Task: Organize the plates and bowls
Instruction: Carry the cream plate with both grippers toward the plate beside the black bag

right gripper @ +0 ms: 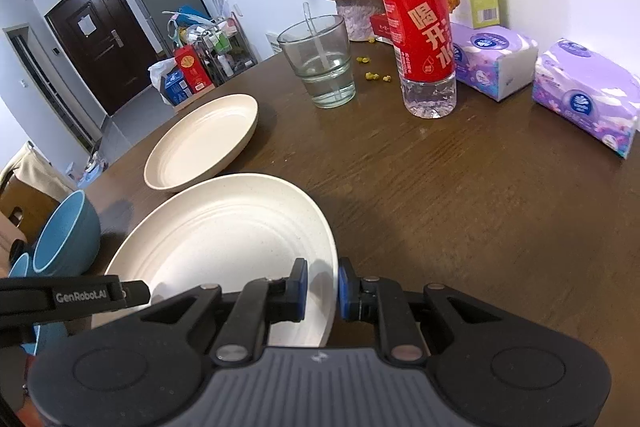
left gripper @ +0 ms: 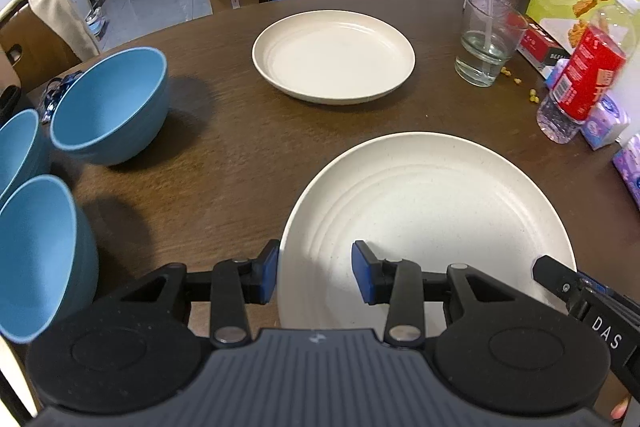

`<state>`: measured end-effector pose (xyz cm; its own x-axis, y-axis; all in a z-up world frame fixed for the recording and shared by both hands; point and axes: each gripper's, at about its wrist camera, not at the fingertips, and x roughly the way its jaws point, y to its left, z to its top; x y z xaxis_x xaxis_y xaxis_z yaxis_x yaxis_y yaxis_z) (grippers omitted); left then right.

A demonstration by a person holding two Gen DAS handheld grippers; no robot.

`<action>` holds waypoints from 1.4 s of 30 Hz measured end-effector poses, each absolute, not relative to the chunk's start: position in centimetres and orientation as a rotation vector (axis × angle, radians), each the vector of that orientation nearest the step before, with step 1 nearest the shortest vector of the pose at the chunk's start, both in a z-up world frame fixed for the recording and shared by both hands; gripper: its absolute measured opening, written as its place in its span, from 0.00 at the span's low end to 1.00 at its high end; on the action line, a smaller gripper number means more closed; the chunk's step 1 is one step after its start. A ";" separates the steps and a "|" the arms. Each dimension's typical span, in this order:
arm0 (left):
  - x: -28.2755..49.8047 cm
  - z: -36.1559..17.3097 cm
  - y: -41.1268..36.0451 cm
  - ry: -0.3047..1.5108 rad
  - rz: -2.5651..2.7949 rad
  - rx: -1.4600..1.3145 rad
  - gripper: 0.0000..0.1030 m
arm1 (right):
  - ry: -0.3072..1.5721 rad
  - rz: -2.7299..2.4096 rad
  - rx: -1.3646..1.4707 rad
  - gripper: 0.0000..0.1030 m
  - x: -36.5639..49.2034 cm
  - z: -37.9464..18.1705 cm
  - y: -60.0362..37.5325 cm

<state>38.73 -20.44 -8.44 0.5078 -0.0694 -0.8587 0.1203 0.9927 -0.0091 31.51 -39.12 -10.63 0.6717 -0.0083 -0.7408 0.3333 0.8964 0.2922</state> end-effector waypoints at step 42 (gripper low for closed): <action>26.1 -5.3 -6.6 0.973 -0.158 -0.055 0.27 | 0.775 -0.150 0.321 0.07 20.3 -5.8 -27.8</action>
<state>26.05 -6.65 -5.28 0.5522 -0.1585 -0.8185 0.1090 0.9871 -0.1176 20.28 -27.83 -5.84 0.7066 -0.0155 -0.7075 0.2498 0.9409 0.2288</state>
